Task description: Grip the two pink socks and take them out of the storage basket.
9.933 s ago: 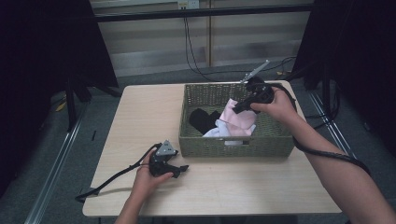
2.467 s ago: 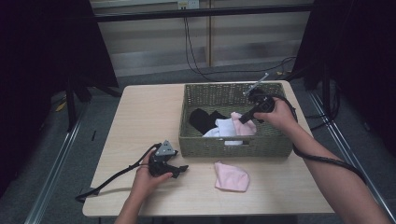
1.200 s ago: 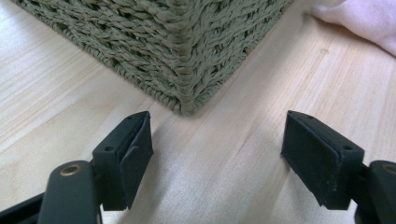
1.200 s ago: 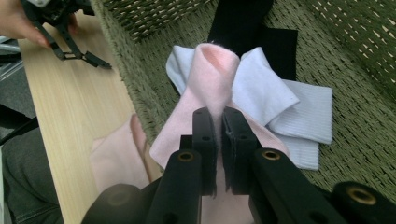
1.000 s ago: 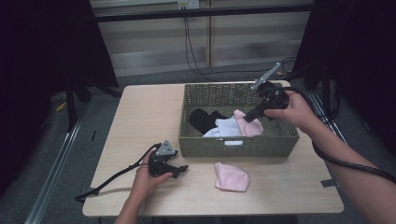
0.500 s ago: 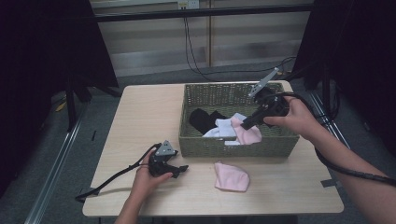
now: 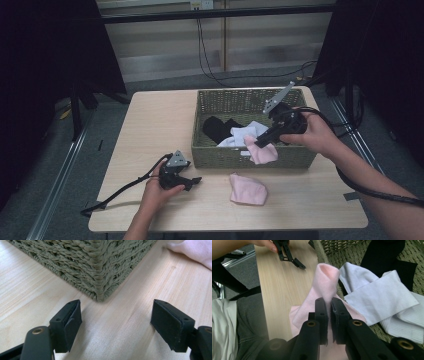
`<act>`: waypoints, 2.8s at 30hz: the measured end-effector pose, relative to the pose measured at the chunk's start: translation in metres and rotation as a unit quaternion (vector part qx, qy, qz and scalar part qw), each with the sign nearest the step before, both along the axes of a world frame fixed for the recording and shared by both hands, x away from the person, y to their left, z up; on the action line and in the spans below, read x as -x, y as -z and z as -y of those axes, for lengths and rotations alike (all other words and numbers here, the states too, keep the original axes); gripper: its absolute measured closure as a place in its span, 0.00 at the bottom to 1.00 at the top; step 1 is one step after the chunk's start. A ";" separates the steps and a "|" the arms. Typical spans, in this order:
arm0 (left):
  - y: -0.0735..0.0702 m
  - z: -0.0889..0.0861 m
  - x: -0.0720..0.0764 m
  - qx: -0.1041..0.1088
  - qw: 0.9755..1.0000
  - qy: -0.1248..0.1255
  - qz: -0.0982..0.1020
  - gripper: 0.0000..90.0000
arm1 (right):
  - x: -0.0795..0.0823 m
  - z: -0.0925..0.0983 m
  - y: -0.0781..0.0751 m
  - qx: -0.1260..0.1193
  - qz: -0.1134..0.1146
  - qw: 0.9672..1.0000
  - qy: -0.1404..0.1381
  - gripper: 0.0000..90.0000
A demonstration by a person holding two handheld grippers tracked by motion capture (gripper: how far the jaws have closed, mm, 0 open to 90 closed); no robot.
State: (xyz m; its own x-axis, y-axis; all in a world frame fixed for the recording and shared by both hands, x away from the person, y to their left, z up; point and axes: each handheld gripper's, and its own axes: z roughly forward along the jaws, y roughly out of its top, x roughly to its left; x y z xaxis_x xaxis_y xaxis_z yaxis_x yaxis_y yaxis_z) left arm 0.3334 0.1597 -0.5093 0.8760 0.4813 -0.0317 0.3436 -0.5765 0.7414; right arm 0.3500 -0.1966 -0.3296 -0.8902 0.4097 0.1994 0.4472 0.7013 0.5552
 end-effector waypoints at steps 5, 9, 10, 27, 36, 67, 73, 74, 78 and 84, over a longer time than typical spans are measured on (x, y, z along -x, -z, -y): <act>0.000 0.000 0.000 -0.002 1.000 0.001 0.001 0.27 | 0.004 0.000 0.003 -0.005 -0.004 1.000 0.000 0.94; 0.000 0.000 0.000 0.001 1.000 0.000 0.000 0.27 | 0.007 -0.001 0.007 -0.004 -0.002 1.000 -0.005 0.94; 0.000 0.000 0.000 0.000 1.000 0.000 0.001 0.27 | 0.008 -0.001 0.008 -0.002 -0.003 1.000 -0.005 0.94; 0.000 0.000 0.000 -0.003 1.000 0.001 0.000 0.27 | 0.018 -0.016 0.039 -0.003 -0.013 1.000 -0.014 0.93; 0.000 -0.001 0.000 -0.005 1.000 0.002 0.003 0.27 | 0.020 -0.026 0.063 0.003 -0.020 1.000 -0.014 0.91; 0.000 -0.001 0.001 -0.003 1.000 0.001 0.000 0.27 | 0.032 0.002 0.076 -0.019 -0.002 1.000 0.016 0.46; 0.000 -0.001 0.001 -0.003 1.000 0.001 0.000 0.27 | 0.036 0.012 0.083 -0.015 -0.001 1.000 0.028 0.44; 0.000 -0.001 0.001 -0.003 1.000 0.001 0.000 0.27 | 0.037 0.014 0.085 -0.015 0.002 0.999 0.031 0.43; 0.000 -0.001 0.001 -0.003 1.000 0.001 0.000 0.27 | 0.039 0.024 0.090 -0.025 0.000 0.999 0.041 0.42; 0.000 -0.001 0.001 -0.003 1.000 0.001 0.000 0.27 | 0.044 0.034 0.100 -0.027 0.005 0.998 0.047 0.39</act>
